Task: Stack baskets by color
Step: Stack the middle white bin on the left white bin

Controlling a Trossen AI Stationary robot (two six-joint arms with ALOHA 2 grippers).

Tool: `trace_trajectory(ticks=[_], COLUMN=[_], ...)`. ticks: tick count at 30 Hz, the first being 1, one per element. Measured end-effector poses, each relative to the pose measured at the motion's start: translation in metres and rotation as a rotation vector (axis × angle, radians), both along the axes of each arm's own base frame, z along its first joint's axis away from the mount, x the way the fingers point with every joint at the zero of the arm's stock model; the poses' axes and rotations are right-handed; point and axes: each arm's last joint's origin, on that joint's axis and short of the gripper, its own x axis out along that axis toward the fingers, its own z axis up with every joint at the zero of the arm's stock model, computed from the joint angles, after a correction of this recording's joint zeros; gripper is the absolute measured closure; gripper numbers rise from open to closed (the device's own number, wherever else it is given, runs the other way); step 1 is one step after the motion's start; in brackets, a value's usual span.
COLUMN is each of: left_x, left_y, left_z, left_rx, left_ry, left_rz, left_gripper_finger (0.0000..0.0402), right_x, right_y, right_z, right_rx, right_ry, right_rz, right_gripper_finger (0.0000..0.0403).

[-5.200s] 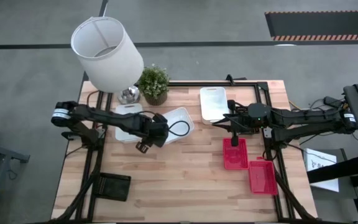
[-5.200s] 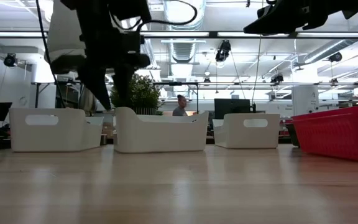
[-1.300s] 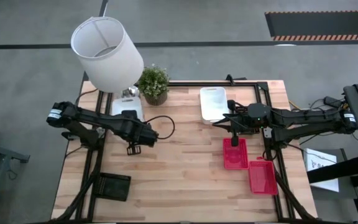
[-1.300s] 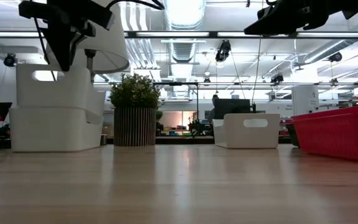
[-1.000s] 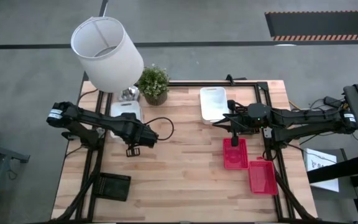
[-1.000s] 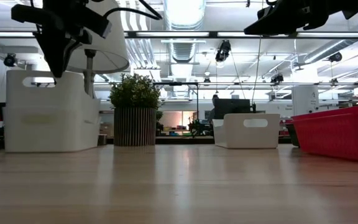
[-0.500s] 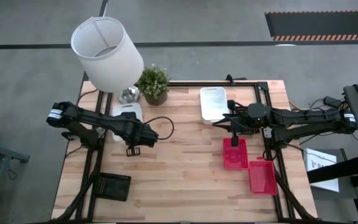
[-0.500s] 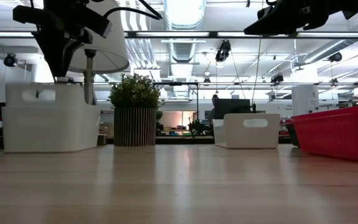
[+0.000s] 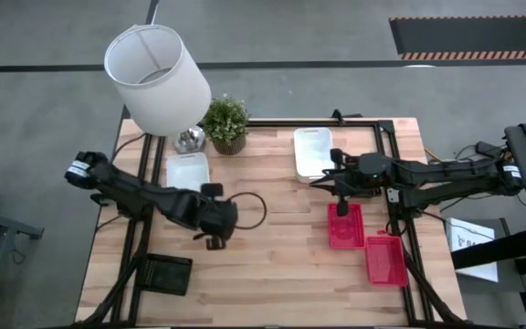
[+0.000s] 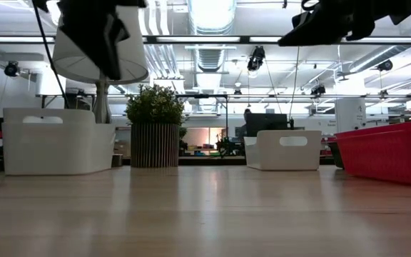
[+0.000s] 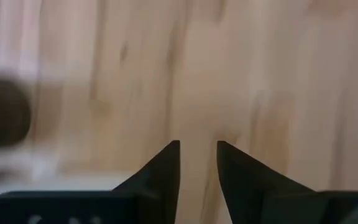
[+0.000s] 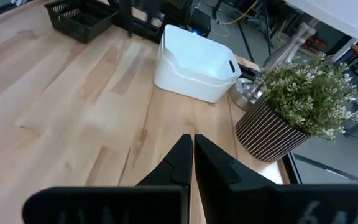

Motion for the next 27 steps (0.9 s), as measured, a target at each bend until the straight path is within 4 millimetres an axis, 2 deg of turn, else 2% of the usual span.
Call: trace_trajectory(ticks=[5, 9, 16, 19, 22, 24, 27], left_x=[0.014, 0.009, -0.024, -0.043, -0.057, -0.064, -0.067], left_y=[-0.009, -0.008, 0.008, 0.017, 0.028, 0.032, 0.033], left_z=[-0.011, -0.022, -0.035, -0.029, -0.025, -0.027, -0.039], left_rx=[-0.016, -0.041, -0.011, 0.037, 0.123, 0.142, 0.129], left_ry=[-0.167, -0.162, -0.147, -0.236, -0.386, -0.445, -0.437], left_rz=[-0.104, -0.113, -0.063, 0.039, 0.23, 0.306, 0.32], left_gripper_finger=[0.0331, 0.0348, 0.038, 0.0395, 0.04, 0.04, 0.04], right_x=[0.004, 0.005, 0.004, 0.005, 0.005, 0.005, 0.005], right_y=[0.0, 0.0, 0.0, 0.0, 0.0, 0.0, 0.0], right_z=[-0.003, -0.005, -0.004, -0.004, -0.005, -0.005, -0.004], right_rx=[-0.007, -0.008, -0.009, -0.002, 0.001, 0.01, 0.025], right_ry=[0.015, 0.021, 0.019, 0.02, 0.02, 0.02, 0.019], right_rz=[0.004, 0.004, 0.005, 0.004, 0.003, 0.0, -0.006], right_gripper_finger=[0.0394, 0.0394, 0.0394, 0.0394, 0.0394, 0.0394, 0.0394])
